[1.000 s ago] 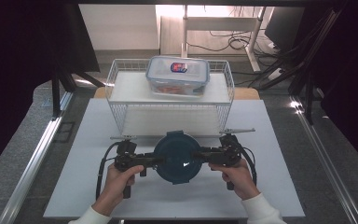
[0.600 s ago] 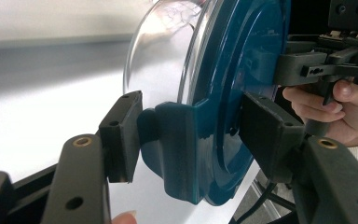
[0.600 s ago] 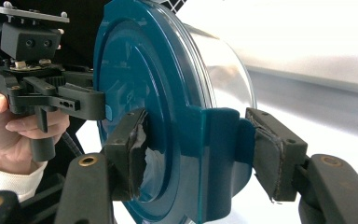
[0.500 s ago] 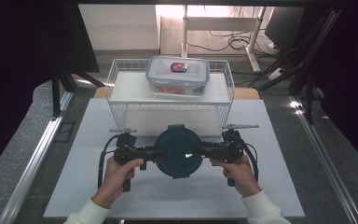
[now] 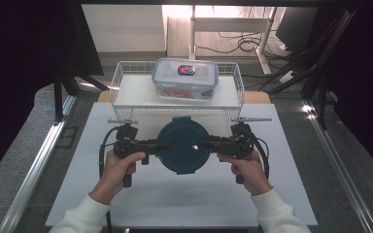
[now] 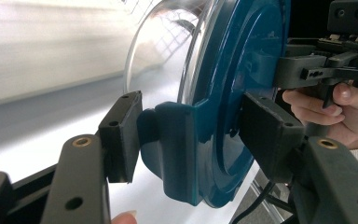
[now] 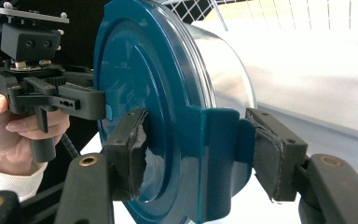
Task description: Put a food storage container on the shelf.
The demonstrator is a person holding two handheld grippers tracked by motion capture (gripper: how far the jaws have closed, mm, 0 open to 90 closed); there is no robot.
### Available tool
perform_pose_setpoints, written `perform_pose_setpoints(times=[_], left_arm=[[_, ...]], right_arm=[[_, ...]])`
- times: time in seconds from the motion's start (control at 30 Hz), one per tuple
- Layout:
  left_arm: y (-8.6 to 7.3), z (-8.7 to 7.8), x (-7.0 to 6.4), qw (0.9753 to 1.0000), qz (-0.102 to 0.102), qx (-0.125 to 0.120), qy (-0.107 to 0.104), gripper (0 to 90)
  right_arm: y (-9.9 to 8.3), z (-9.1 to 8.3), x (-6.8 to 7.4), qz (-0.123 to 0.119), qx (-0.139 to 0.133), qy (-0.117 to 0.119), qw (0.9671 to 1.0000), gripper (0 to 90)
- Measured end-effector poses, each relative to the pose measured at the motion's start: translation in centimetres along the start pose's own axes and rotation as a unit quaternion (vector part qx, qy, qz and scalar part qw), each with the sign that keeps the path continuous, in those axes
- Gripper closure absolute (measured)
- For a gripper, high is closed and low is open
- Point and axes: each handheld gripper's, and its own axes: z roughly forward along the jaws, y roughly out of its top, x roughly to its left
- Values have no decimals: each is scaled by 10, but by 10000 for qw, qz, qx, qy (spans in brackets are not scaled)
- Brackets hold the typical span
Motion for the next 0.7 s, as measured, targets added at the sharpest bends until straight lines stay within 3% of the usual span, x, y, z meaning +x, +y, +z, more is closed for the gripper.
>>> perform_pose_setpoints(times=[0.37, 0.7], left_arm=[[28, -10, -11, 9999, 123, -87, -41, 406], [62, -22, -28, 9991, 374, -192, 3, 407]], right_arm=[[25, -10, 10, -65, -122, 5, 9999, 413], [54, -23, 20, -196, -372, 26, 9991, 413]])
